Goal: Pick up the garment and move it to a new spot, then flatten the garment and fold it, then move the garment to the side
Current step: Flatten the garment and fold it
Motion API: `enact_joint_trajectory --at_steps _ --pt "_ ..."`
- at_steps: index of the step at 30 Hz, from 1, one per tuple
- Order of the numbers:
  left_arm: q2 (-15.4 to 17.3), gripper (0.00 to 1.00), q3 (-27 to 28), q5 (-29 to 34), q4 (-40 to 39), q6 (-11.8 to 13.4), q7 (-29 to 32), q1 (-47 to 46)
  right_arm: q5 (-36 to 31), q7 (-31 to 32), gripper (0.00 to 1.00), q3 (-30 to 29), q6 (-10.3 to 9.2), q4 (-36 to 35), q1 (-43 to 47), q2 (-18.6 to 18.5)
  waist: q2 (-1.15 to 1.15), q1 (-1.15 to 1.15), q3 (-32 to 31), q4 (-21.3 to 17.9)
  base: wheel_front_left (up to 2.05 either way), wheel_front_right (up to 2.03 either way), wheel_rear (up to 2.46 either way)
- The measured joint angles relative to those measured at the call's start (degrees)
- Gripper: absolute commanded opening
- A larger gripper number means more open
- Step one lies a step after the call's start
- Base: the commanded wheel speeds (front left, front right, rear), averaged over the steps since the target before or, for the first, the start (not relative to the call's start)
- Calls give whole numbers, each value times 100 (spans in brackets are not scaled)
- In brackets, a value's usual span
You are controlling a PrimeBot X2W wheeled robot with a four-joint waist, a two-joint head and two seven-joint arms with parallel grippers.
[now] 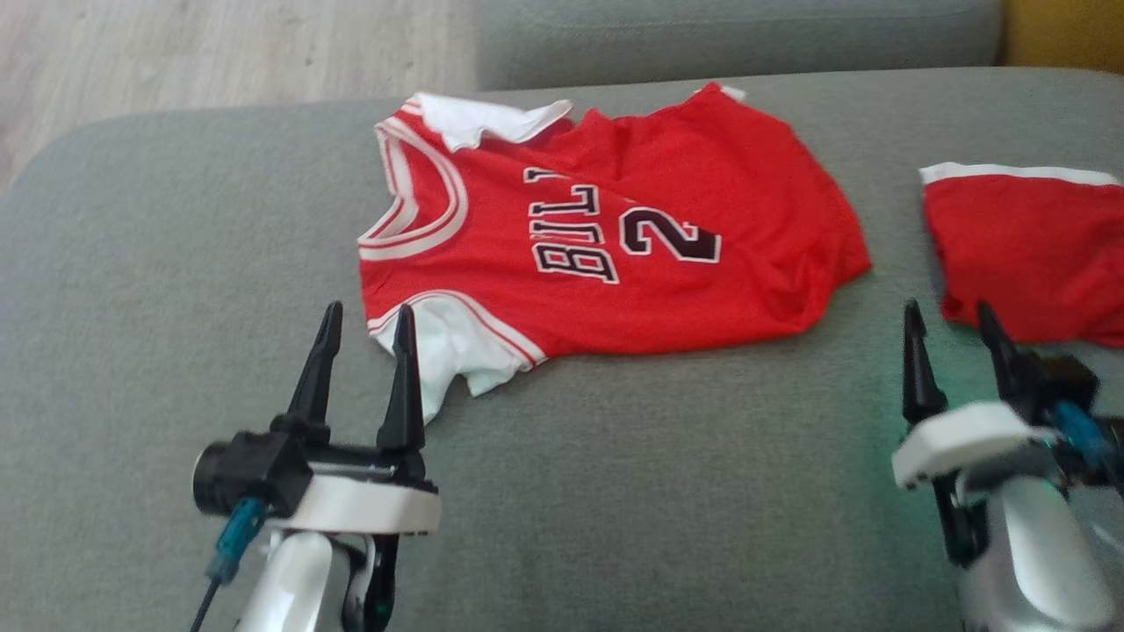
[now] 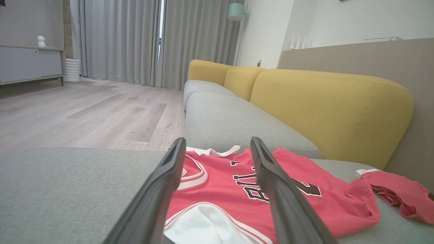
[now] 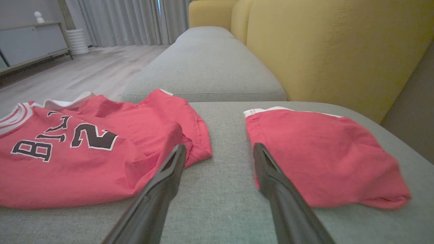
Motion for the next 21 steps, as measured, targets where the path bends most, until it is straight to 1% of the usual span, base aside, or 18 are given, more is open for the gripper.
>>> enact_joint_trajectory --at_steps 4,9,13,21 --pt "1 100 27 0 -9 0 0 159 258 -58 100 51 0 -667 515 0 0 0 -87 -143 0 0 0" --pt "1 100 31 -5 -26 -10 0 169 414 -99 100 185 0 -1167 743 2 0 0 -76 -183 0 0 0" --pt "2 100 27 -5 -25 -43 0 165 472 -99 100 208 0 -1367 749 12 0 0 -41 -136 0 0 0" --pt "2 100 23 -7 -11 -51 1 160 525 -99 100 231 0 -1527 755 12 0 0 8 -60 0 0 0"
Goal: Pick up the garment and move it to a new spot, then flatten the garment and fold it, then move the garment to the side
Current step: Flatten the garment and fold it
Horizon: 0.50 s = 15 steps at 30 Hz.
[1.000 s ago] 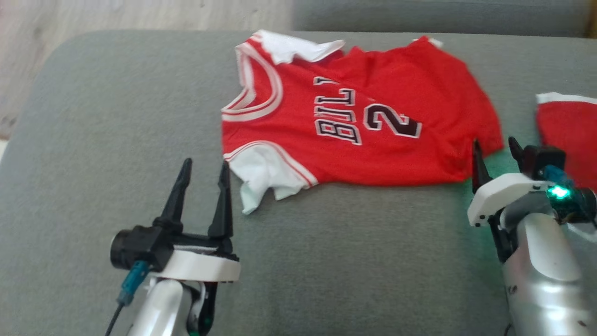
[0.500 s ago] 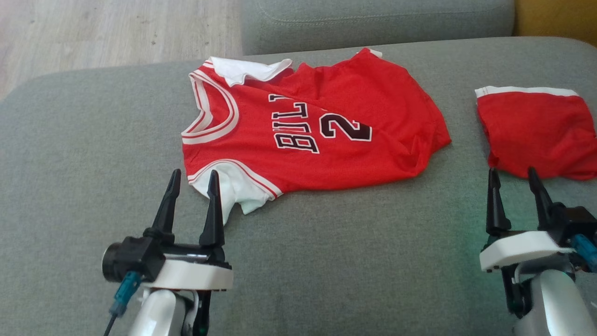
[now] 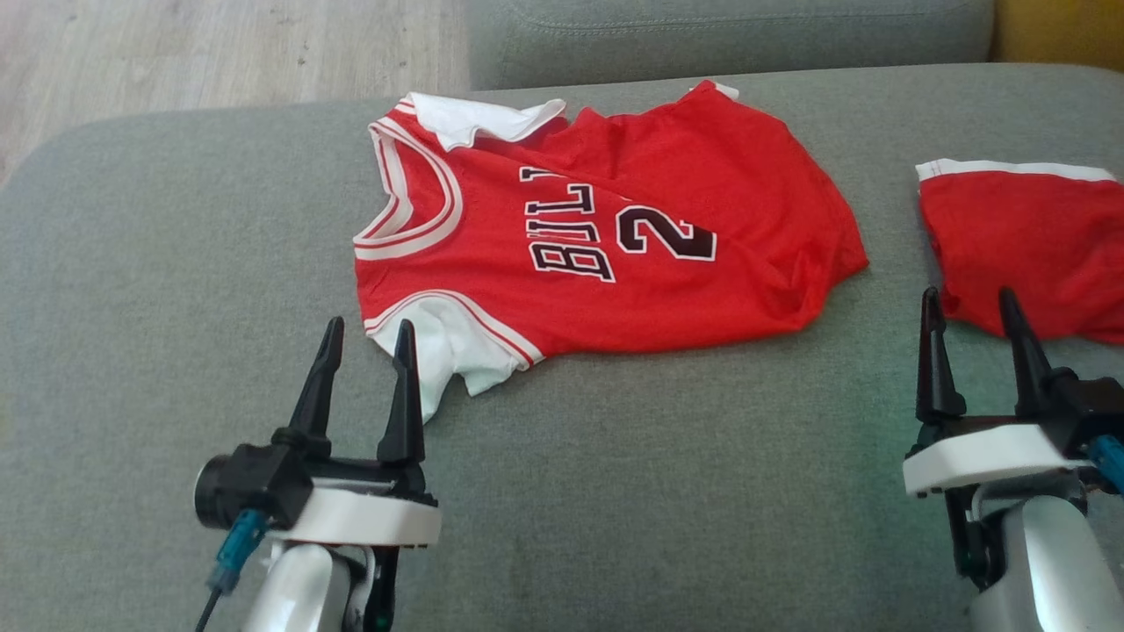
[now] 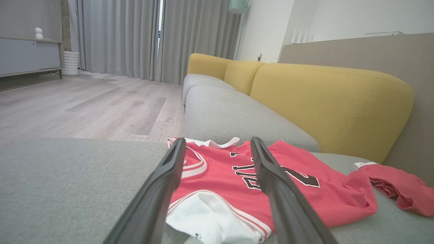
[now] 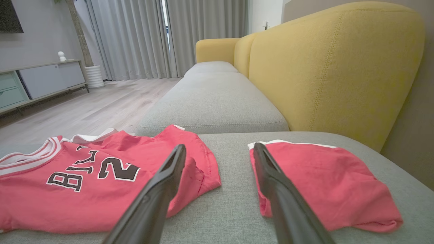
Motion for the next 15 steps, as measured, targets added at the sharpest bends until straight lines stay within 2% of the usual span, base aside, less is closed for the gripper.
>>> enact_joint_trajectory --at_steps 5,9,15 --pt "1 100 -98 -1 198 -49 -1 -12 0 0 100 18 0 -16 16 0 0 0 57 20 0 0 0" --pt "0 100 -323 -37 934 -98 2 -71 0 0 100 71 0 -55 16 1 0 0 114 -30 0 0 0" --pt "0 100 -489 -57 1807 -36 312 -387 0 1 100 40 0 -75 14 1 0 0 211 -127 0 0 0"
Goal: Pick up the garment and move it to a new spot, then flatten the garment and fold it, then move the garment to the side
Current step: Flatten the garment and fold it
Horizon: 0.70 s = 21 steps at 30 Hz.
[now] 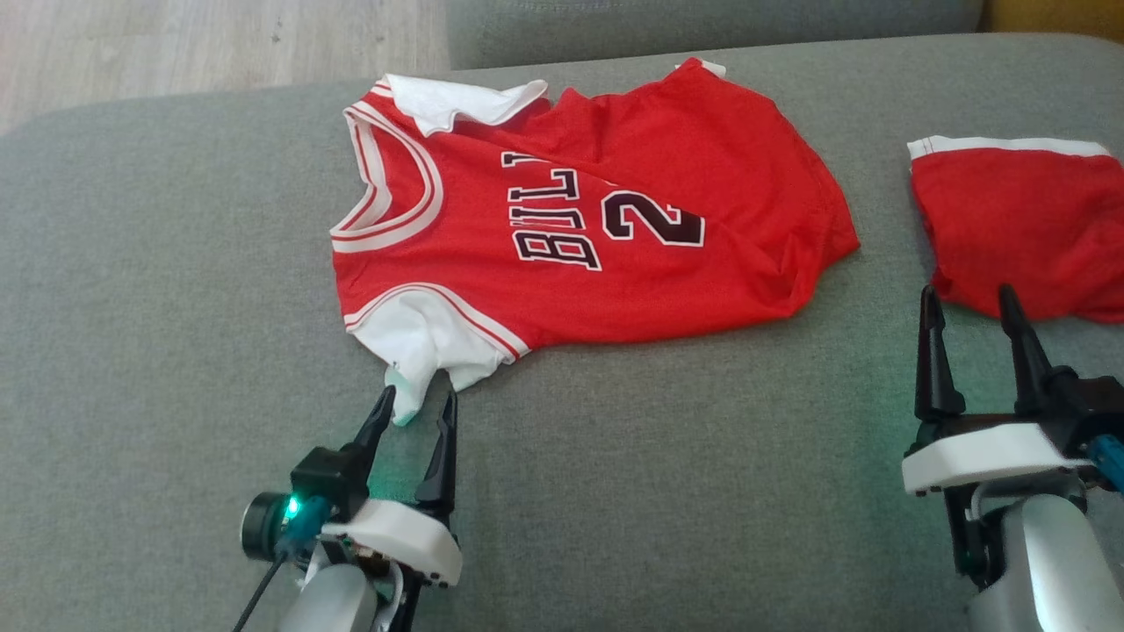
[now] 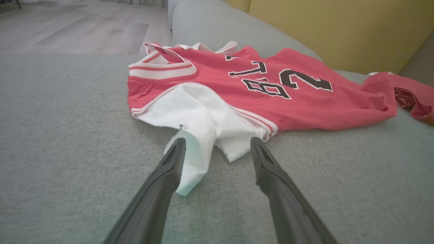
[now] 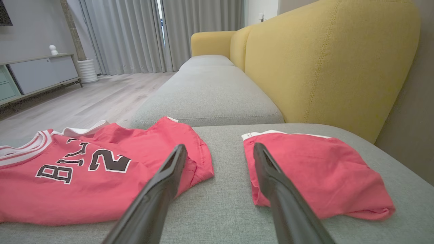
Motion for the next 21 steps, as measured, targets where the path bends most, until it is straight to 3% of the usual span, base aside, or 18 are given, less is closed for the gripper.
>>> enact_joint_trajectory --at_steps 13,14,15,16,21 --pt "31 100 -33 59 983 188 124 -501 49 -1 100 31 0 11 -19 0 0 0 191 -131 0 0 0" --pt "30 81 -37 55 1031 140 124 -538 49 -2 100 31 0 18 -19 0 0 0 193 -132 0 0 0" --pt "30 15 -48 36 1068 87 124 -573 49 -2 100 31 0 20 -19 0 0 0 192 -131 0 0 0" --pt "30 0 -66 3 1082 43 116 -592 49 -2 100 26 0 26 -19 0 0 0 187 -127 0 0 0" --pt "21 0 -80 -197 910 -107 -174 -593 38 3 100 -23 0 153 -19 0 0 0 105 -45 0 0 0"
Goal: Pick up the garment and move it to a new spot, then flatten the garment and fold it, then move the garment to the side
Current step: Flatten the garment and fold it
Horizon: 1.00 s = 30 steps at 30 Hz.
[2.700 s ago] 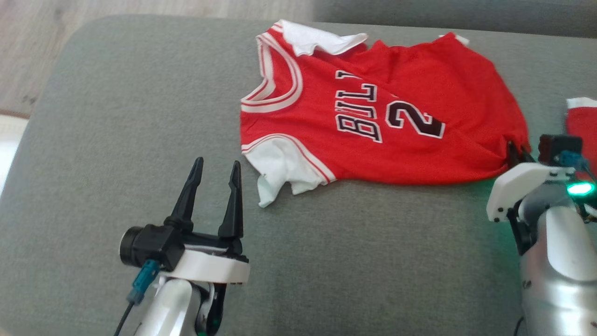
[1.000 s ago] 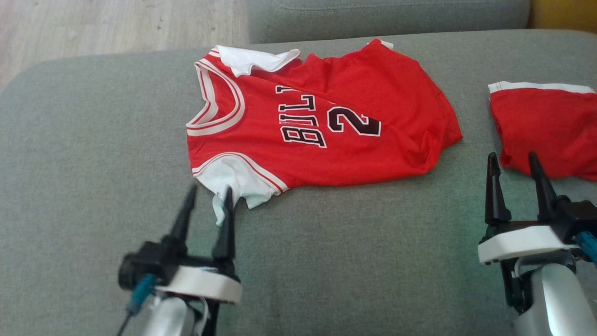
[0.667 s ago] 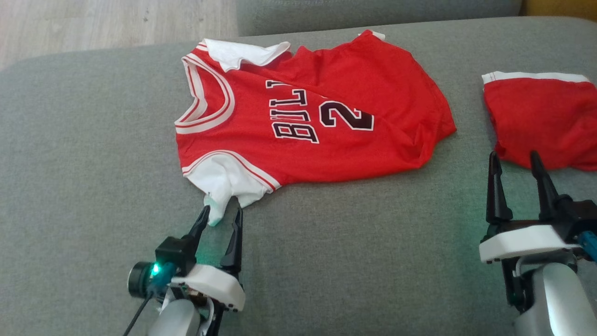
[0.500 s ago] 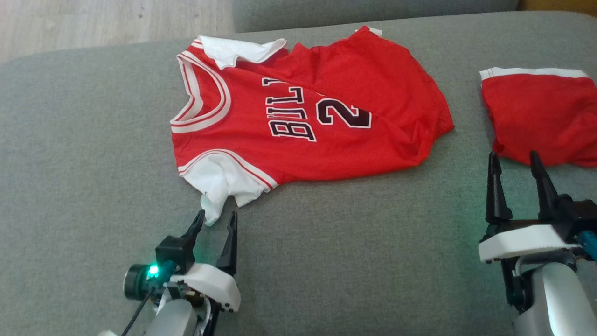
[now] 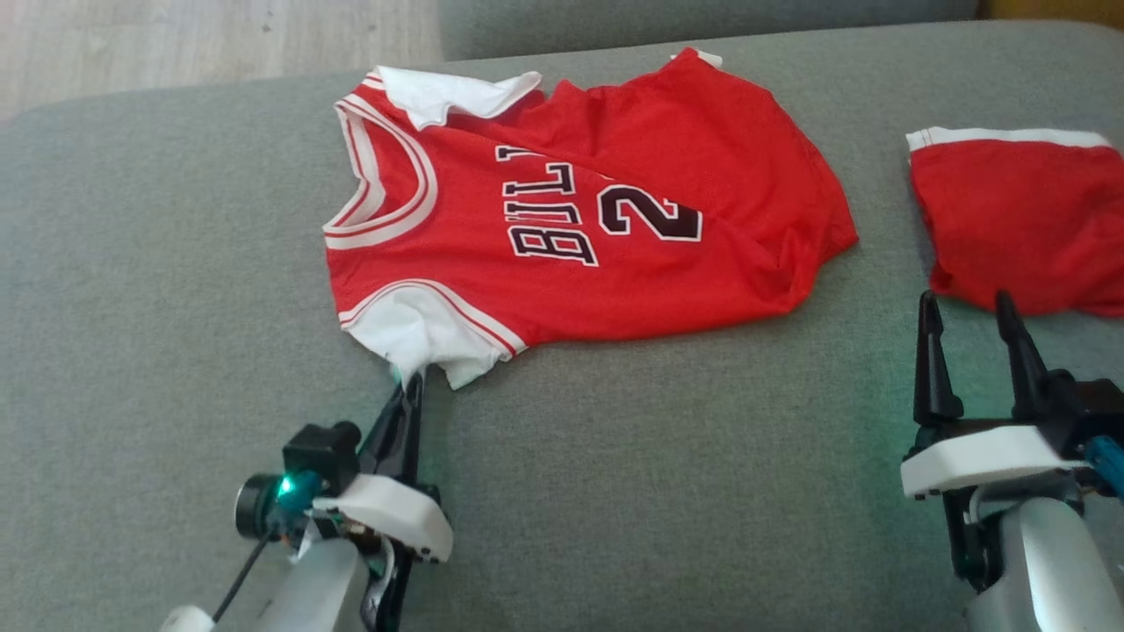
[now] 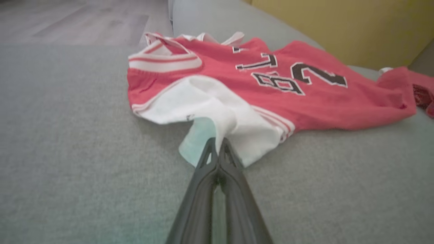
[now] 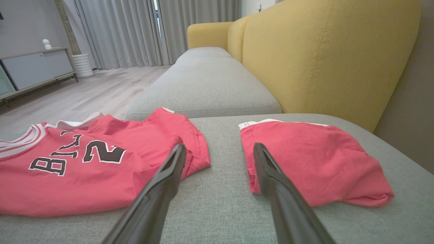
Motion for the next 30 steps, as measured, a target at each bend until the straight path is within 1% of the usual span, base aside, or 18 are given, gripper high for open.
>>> enact_joint_trajectory --at_steps 4,9,13,18,23,25,26,30 --pt "-5 0 157 -163 -600 -10 -96 8 -37 142 100 -12 0 196 2 0 0 0 -59 100 0 0 0" --pt "-20 0 719 -201 -1967 -5 -102 152 -154 336 100 -44 0 378 2 -1 0 0 -113 272 0 0 0" --pt "-21 0 990 -193 -2483 -8 -115 503 -154 449 100 -10 0 510 1 0 0 0 -137 390 0 0 0" --pt "-22 0 994 -193 -2561 3 -115 716 -148 564 100 81 0 656 -7 0 0 0 -139 456 0 0 0" --pt "-22 0 962 -193 -2491 81 -115 717 57 619 100 146 0 854 -63 0 0 0 -117 480 0 0 0" --pt "-22 0 911 -193 -2390 85 -115 716 238 657 100 194 0 998 -198 0 0 0 -100 487 0 0 0" --pt "-22 0 802 -192 -2192 85 -118 714 525 661 100 225 0 1183 -405 -1 0 0 -79 502 0 0 0" --pt "-23 0 671 -132 -1879 102 -122 709 650 626 100 222 0 1460 -760 -2 0 0 -34 542 0 0 0"
